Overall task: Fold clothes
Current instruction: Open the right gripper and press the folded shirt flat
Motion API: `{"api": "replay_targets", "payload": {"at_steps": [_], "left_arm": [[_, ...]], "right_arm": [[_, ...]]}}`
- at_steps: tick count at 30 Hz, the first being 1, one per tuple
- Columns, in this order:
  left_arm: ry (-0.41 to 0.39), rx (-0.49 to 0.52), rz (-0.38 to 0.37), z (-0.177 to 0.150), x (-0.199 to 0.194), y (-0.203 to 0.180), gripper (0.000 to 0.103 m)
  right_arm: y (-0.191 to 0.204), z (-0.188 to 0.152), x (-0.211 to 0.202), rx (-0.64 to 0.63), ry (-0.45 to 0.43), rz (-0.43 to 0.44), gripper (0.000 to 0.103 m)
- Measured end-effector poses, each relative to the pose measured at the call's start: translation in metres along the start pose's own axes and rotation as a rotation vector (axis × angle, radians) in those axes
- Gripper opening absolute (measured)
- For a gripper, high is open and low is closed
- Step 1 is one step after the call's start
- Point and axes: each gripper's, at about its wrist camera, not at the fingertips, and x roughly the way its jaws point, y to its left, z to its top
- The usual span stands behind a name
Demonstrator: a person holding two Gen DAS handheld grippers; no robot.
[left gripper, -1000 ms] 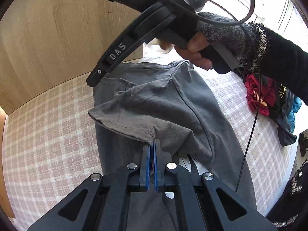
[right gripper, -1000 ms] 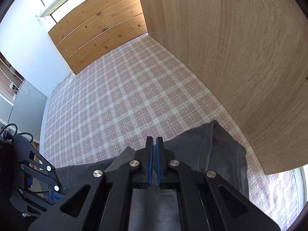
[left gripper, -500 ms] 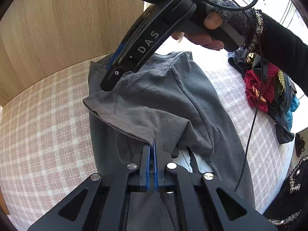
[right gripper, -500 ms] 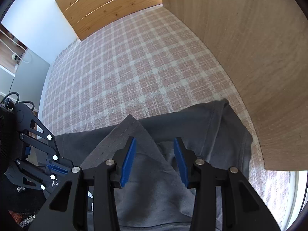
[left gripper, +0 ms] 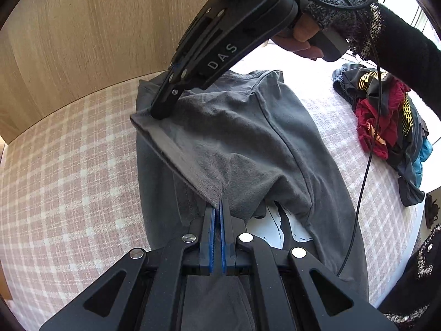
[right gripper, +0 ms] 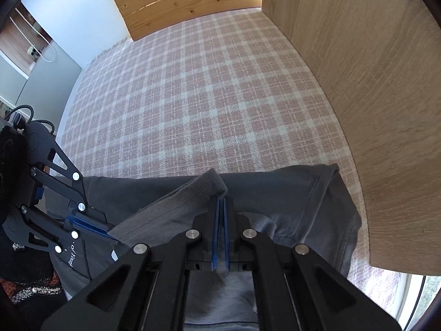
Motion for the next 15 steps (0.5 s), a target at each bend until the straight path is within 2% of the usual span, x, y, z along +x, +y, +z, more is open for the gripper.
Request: {"api": "replay_targets", "payload": {"at_steps": [4,7,11,14,15], "left_arm": [[-0.039,0.041,-0.016,0.014,-0.016,-0.021,0.002],[-0.047,0.105,-0.044,0.024,-0.021,-0.051,0.002],[-0.036,0.195,-0.103,0.033,-0.015,-0.098,0.003],[0.015,0.238,-0.16,0.029,0.01,-0.131,0.003],[0.041,0.243,-0.184,0.026,0.021,-0.14,0.005]], "right_arm": [[-0.007,-0.03,-0.041,0.042,-0.075,-0.034,0.003],[-0.011,-0.059,-0.061,0.081,-0.093,-0.067,0.003],[-0.015,-0.105,-0.073,0.141,-0.071,-0.099,0.003],[-0.022,-0.145,-0.064,0.197,-0.022,-0.126,0.003],[-0.025,-0.157,-0.058,0.222,-0.001,-0.137,0.006]]}}
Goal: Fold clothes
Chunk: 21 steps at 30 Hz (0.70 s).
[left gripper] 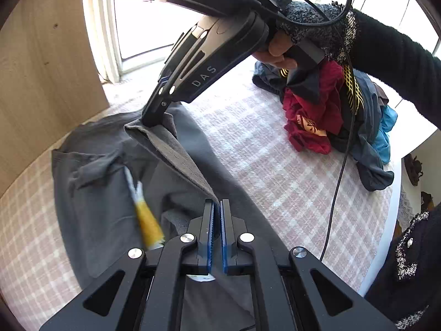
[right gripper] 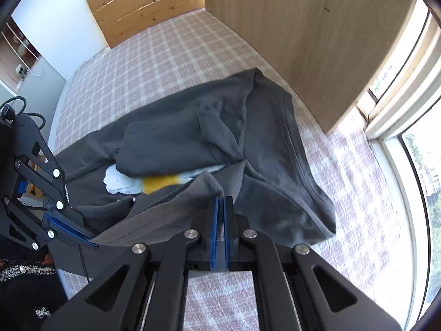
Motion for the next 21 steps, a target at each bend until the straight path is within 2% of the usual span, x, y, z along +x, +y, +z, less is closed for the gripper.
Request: {"api": "replay_targets", "payload": {"at_steps": [1,5,8,10,12,13,15,21], "left_arm": [[0.028,0.003,-0.022,-0.003,0.012,-0.006,0.007],[0.114,0.009,-0.04,-0.022,0.038,-0.024,0.008],[0.101,-0.021,-0.026,-0.036,0.019,-0.022,0.008],[0.083,-0.043,-0.003,-0.043,0.005,-0.015,0.008],[0.068,-0.072,0.034,-0.043,-0.001,-0.001,0.008],[0.064,-0.095,0.047,-0.043,-0.002,0.007,0.008],[0.059,-0.113,0.076,-0.042,0.002,0.017,0.008],[0.093,0.003,0.153,-0.041,0.019,0.02,0.011]], "right_arm": [[-0.005,-0.009,0.01,0.028,0.034,-0.012,0.01],[-0.013,-0.032,0.029,0.05,0.135,-0.081,0.011],[-0.017,-0.036,0.007,0.056,0.074,-0.046,0.013],[-0.029,-0.032,-0.011,0.115,-0.006,-0.004,0.032],[-0.041,-0.025,-0.017,0.178,-0.057,0.03,0.041],[-0.045,-0.02,-0.015,0.199,-0.062,0.042,0.041],[-0.042,-0.009,0.0,0.194,-0.02,0.032,0.041],[-0.026,0.005,0.045,0.145,0.108,0.022,0.042]]}}
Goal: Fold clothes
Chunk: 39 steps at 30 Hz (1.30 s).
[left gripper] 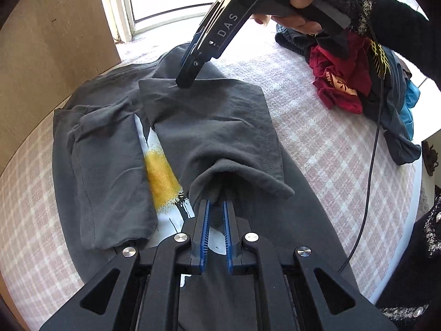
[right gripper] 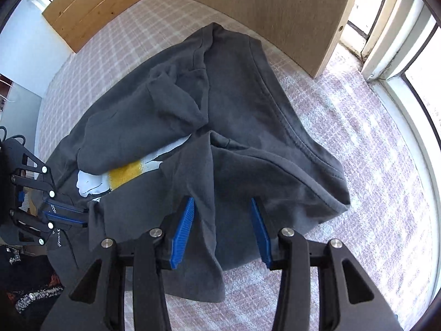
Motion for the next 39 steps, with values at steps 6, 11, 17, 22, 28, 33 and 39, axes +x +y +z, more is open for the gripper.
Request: {"api": "replay_targets", "payload": {"at_steps": [6,11,17,22,28,33,39], "left_arm": [[-0.021,0.091,0.021,0.01,-0.009,0.007,0.018],[0.011,0.174,-0.014,0.018,-0.003,0.008,0.025],[0.024,0.178,-0.064,0.02,0.01,0.008,0.004],[-0.04,0.115,-0.056,0.008,-0.006,0.018,0.004],[-0.07,0.083,-0.026,-0.013,-0.02,0.019,0.004],[-0.023,0.076,-0.007,-0.026,-0.001,0.012,0.004],[0.0,0.058,0.029,-0.04,-0.005,0.013,0.006]], "right_arm": [[0.0,0.003,0.01,0.011,0.037,0.034,0.042],[-0.001,0.01,0.012,0.017,0.043,0.036,0.042],[0.001,0.014,0.018,0.009,0.07,0.037,0.041],[0.006,0.015,0.013,-0.003,0.059,0.057,0.005],[0.004,0.03,-0.008,0.018,-0.035,0.08,0.005],[-0.007,0.042,0.022,0.021,0.023,-0.072,0.005],[-0.021,0.033,-0.015,0.079,-0.079,-0.106,0.005]]}}
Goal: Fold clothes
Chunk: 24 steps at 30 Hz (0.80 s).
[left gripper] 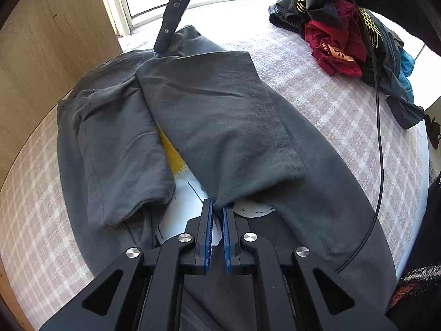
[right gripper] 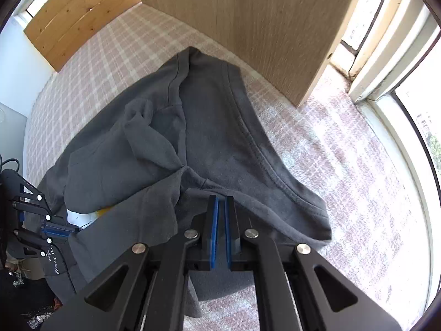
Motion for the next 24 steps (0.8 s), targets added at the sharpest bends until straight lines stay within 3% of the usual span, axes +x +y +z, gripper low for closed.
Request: {"api": "replay_targets", "payload": {"at_steps": [2,6,10,14,18,21,24], "left_arm": [[-0.006,-0.011,0.019,-0.004,-0.009,0.003,0.006],[-0.069,-0.025,0.008,0.007,-0.023,0.001,0.006],[-0.09,0.02,-0.029,0.029,-0.008,-0.013,0.006],[-0.036,-0.004,-0.052,0.034,0.026,-0.014,0.006],[-0.044,-0.06,-0.04,0.027,0.016,-0.007,0.008],[-0.077,-0.133,0.003,0.005,-0.017,0.0,0.008],[-0.111,-0.241,0.018,-0.033,-0.051,-0.002,0.007]], "right_arm": [[-0.012,-0.005,-0.017,0.03,-0.037,-0.019,0.005],[-0.054,-0.018,-0.019,0.145,-0.013,-0.055,0.01],[-0.058,-0.03,-0.006,0.195,-0.009,0.04,0.011],[-0.048,-0.033,0.014,0.132,0.04,-0.107,0.01],[-0.054,-0.034,0.002,0.153,0.023,-0.208,0.009],[-0.036,-0.045,-0.024,0.14,-0.061,-0.17,0.01],[0.01,-0.061,-0.038,0.055,-0.112,-0.065,0.012]]}}
